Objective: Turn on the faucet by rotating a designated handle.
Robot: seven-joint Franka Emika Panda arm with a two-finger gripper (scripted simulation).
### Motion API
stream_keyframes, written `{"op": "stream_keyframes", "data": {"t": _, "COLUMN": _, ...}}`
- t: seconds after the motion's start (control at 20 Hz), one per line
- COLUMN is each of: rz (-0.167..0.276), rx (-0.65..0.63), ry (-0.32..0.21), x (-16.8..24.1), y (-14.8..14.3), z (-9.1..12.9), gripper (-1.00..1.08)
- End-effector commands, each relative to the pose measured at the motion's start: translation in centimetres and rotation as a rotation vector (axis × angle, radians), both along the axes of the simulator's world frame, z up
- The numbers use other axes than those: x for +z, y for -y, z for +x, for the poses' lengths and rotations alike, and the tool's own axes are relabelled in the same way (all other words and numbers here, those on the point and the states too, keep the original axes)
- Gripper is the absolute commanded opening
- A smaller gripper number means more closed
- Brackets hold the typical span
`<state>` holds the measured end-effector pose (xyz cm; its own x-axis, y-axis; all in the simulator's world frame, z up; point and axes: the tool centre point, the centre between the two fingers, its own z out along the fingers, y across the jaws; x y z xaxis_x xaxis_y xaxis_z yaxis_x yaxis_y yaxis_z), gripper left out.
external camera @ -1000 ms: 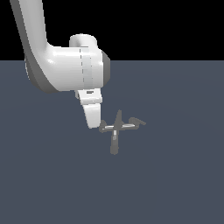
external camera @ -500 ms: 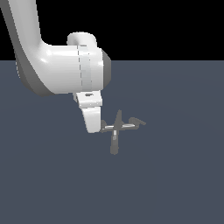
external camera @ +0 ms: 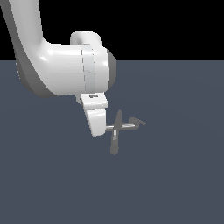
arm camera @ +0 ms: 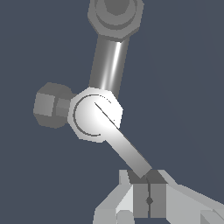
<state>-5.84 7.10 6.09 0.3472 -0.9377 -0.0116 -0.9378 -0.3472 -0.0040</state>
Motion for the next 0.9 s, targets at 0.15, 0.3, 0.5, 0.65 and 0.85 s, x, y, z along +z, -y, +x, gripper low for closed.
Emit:
{"op": "stream_keyframes", "data": {"t": 0.15, "rz": -0.008, "rx": -0.038, "ry": 0.0, "x": 0.0, "y": 4.3, "z": 1.0, "gripper": -1.0}}
{"op": "stream_keyframes", "data": {"t": 0.3, "rz": -0.012, "rx": -0.055, "ry": 0.0, "x": 0.0, "y": 6.5, "z": 1.5, "gripper": -1.0}}
{"op": "stream_keyframes", "data": {"t": 0.5, "rz": 0.004, "rx": 0.037, "ry": -0.013, "x": 0.0, "y": 1.0, "z": 0.5, "gripper": -1.0}}
{"op": "stream_keyframes", "data": {"t": 0.65, "rz": 0.0, "rx": 0.014, "ry": -0.01, "x": 0.0, "y": 2.6, "z": 1.6, "gripper": -1.0}}
{"op": "stream_keyframes", "data": {"t": 0.85, "rz": -0.005, "rx": -0.016, "ry": -0.006, "x": 0.0, "y": 4.8, "z": 3.1, "gripper": -1.0}}
